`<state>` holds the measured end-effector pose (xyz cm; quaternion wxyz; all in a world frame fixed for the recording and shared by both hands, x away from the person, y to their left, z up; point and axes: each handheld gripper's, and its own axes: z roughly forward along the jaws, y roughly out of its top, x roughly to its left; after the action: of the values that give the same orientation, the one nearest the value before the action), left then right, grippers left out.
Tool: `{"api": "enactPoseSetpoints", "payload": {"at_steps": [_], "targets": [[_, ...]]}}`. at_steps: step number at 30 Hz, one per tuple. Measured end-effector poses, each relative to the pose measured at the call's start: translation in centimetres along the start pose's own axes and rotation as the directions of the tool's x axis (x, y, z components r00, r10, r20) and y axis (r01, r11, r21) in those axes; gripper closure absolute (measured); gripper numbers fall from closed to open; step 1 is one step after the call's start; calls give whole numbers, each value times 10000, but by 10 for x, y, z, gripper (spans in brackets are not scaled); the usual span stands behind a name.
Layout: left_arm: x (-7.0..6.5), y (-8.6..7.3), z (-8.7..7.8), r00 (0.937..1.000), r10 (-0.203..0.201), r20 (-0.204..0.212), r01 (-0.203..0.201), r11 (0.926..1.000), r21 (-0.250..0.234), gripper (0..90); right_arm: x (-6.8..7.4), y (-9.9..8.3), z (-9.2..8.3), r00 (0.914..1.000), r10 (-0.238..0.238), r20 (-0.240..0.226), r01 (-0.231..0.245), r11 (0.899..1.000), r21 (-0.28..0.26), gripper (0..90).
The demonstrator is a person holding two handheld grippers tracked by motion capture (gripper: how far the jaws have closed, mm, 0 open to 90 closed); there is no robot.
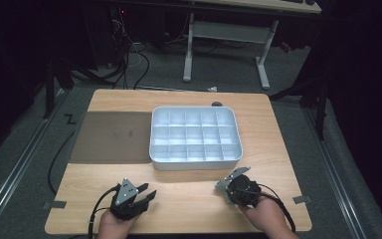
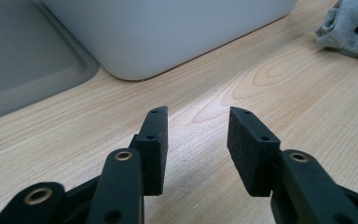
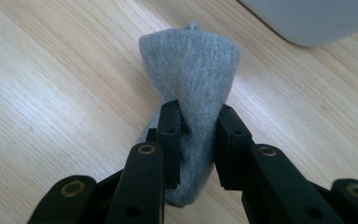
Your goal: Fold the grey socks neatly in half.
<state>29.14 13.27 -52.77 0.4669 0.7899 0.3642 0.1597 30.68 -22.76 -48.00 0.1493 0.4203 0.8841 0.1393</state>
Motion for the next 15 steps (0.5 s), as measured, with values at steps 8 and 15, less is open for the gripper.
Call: {"api": "enactPoseSetpoints", "payload": {"at_steps": [8,15], "targets": [[-1,0,0,9999,105,90,-106,9999,23,586,-12,2,-2,9990,-402,190,381,9942,1006,754],[0,-1,0,9999,62,149,-63,10000,54,584,-24,7,1,9996,-17,-266,58,9876,1567,748]]}}
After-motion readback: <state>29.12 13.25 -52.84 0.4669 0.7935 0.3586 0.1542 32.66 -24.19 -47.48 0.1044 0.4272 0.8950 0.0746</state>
